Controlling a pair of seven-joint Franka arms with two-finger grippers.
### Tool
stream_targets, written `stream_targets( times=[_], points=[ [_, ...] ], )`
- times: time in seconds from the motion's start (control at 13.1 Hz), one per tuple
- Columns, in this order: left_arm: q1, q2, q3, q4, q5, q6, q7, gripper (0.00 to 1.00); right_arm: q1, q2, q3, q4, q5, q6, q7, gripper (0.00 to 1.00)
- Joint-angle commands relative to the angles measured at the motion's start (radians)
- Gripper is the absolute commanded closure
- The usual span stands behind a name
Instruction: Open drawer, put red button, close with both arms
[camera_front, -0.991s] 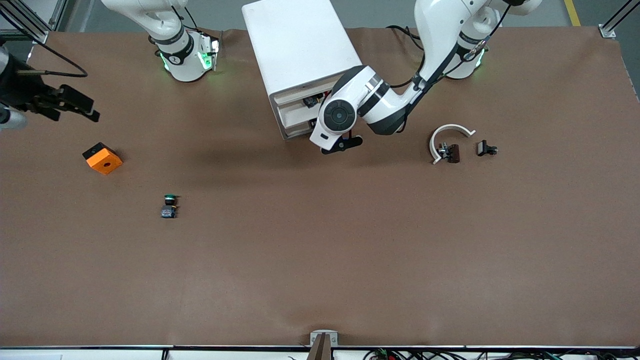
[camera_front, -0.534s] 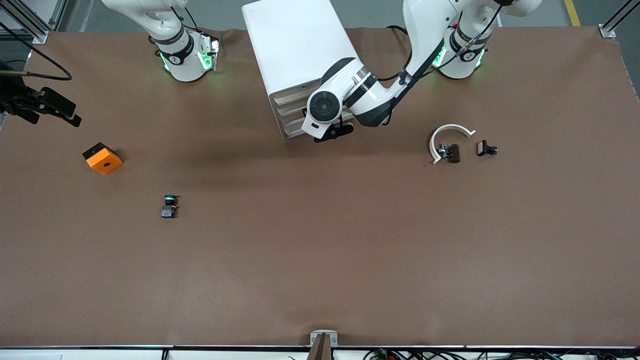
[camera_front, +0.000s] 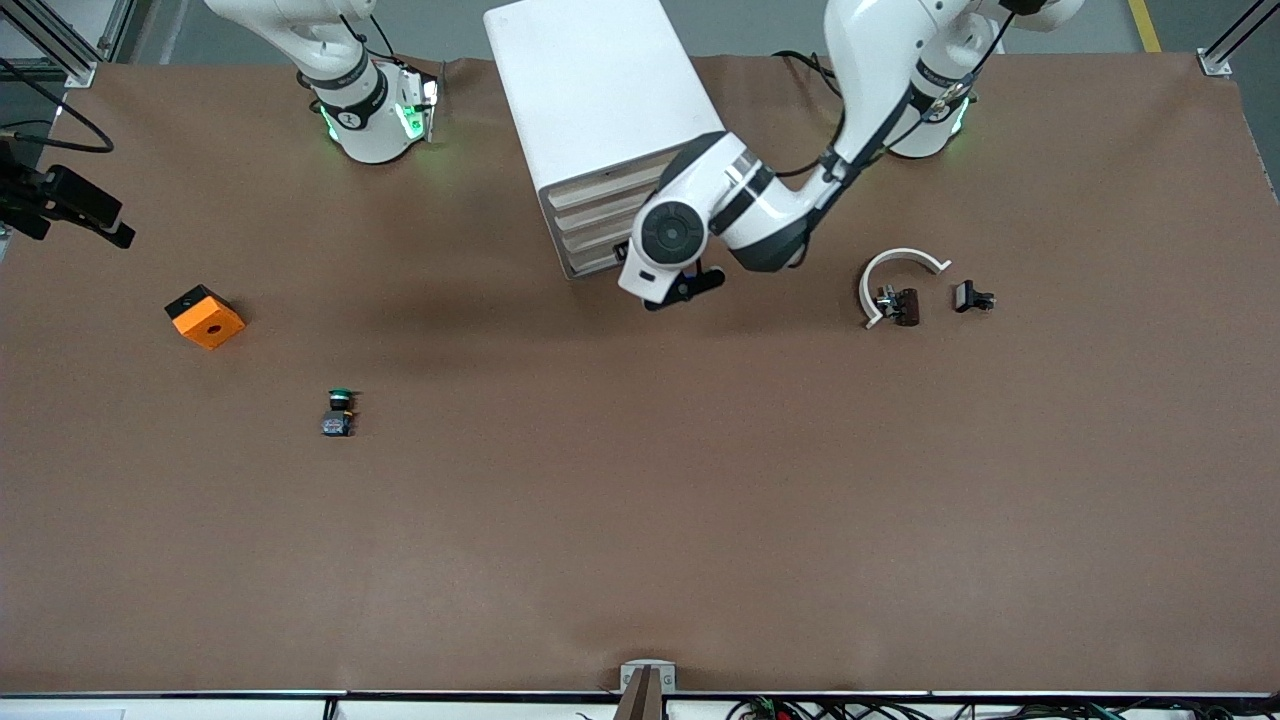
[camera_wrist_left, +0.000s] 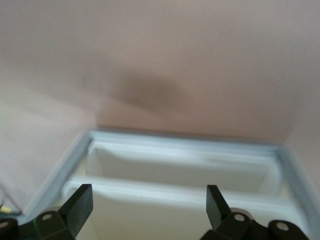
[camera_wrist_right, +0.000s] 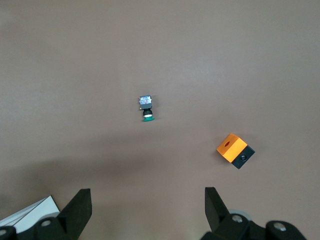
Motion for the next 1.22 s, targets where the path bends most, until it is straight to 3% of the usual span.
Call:
stream_targets(
  times=[0.0, 0.38, 0.69, 0.91, 1.14],
  points=[
    [0.098, -0.016, 0.008, 0.057, 0.068, -0.026, -0.009, 0.00, -0.023, -0.002, 0.021, 0.022, -0.010, -0.021, -0.006, 0.00],
    [0.250, -0.039, 0.009, 0.174, 0.115, -0.028, -0.011, 0.00, -0.022, -0.001, 0.021, 0.024, -0.007, -0.026, -0.008, 0.00],
    [0.403, -0.111, 0.008, 0.180, 0.150, -0.075, 0.005, 0.00, -0.020, -0.001, 0.021, 0.024, -0.006, -0.026, -0.008, 0.00],
    [0.446, -0.159, 0.008, 0.180, 0.285, -0.109, 0.118, 0.00, -0.019, -0.001, 0.022, 0.024, -0.006, -0.026, -0.008, 0.00],
    [0.527, -0.220, 0.006, 0.179, 0.346, -0.131, 0.297, 0.00, -0.019, -0.001, 0.022, 0.024, -0.006, -0.026, -0.008, 0.00]
  ],
)
